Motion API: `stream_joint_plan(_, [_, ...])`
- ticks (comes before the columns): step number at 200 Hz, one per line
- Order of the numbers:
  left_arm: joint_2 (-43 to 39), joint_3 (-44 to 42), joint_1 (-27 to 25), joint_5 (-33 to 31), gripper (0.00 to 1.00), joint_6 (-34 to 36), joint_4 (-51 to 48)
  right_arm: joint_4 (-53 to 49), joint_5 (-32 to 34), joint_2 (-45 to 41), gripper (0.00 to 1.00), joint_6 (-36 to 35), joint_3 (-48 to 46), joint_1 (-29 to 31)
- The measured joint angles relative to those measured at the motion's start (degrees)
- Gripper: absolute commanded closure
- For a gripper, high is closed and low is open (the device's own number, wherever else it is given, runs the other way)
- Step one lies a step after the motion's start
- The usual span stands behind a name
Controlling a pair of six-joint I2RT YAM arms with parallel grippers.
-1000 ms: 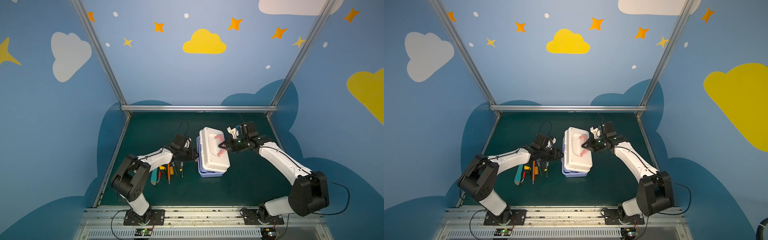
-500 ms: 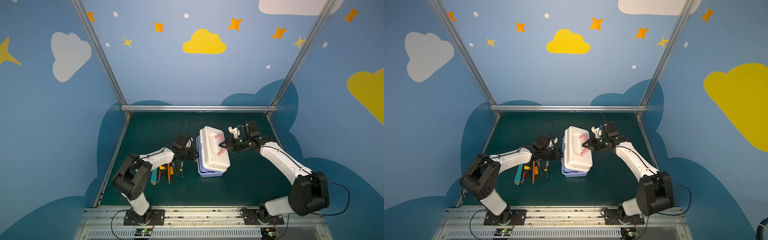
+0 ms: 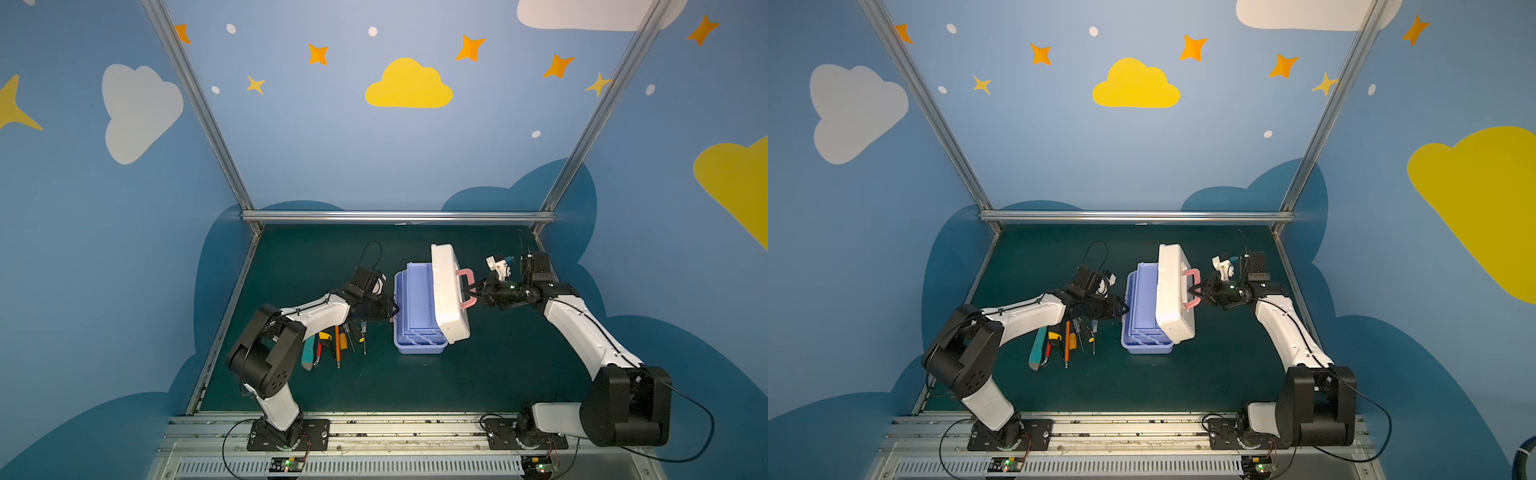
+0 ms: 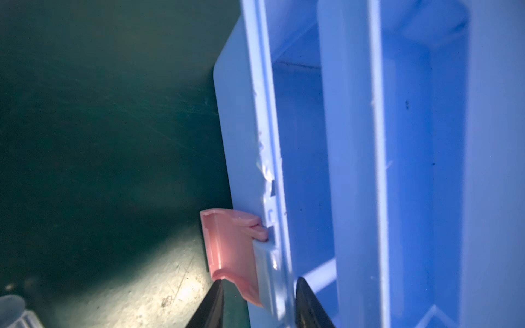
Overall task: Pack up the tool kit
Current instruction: 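Lay the lid flat away from the box and release with the right gripper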
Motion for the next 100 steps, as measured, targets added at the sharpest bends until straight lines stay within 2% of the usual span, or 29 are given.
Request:
stream_joint_plan(8, [0.3, 0.3, 0.0, 0.0, 0.59, 0.0, 0.1, -0.4, -0.2, -0.3, 1.00, -0.6, -0.6, -1.2])
stream_joint_plan(16, [0.5, 0.5, 0.0, 0.1, 0.59, 0.0, 0.1, -0.8, -0.4, -0.6, 0.93, -1.4, -1.2, -2.4])
stream_joint_plan(39, [0.8, 0.9, 0.0, 0.2, 0.58, 0.2, 0.2, -2.1, -0.6, -0.9, 0.85, -3.6, -2.7, -5.7])
stream_joint_plan(84, [1.0, 0.9, -0.1, 1.5, 0.58, 0.6, 0.6, -4.9, 3.1, -0.9, 0.75, -6.4, -3.0, -9.7])
stream_joint_plan(100, [1.1, 0.9, -0.1, 1.8, 0.58, 0.7, 0.7, -6.5, 4.8, -1.0, 0.67, -7.3, -2.4, -10.2])
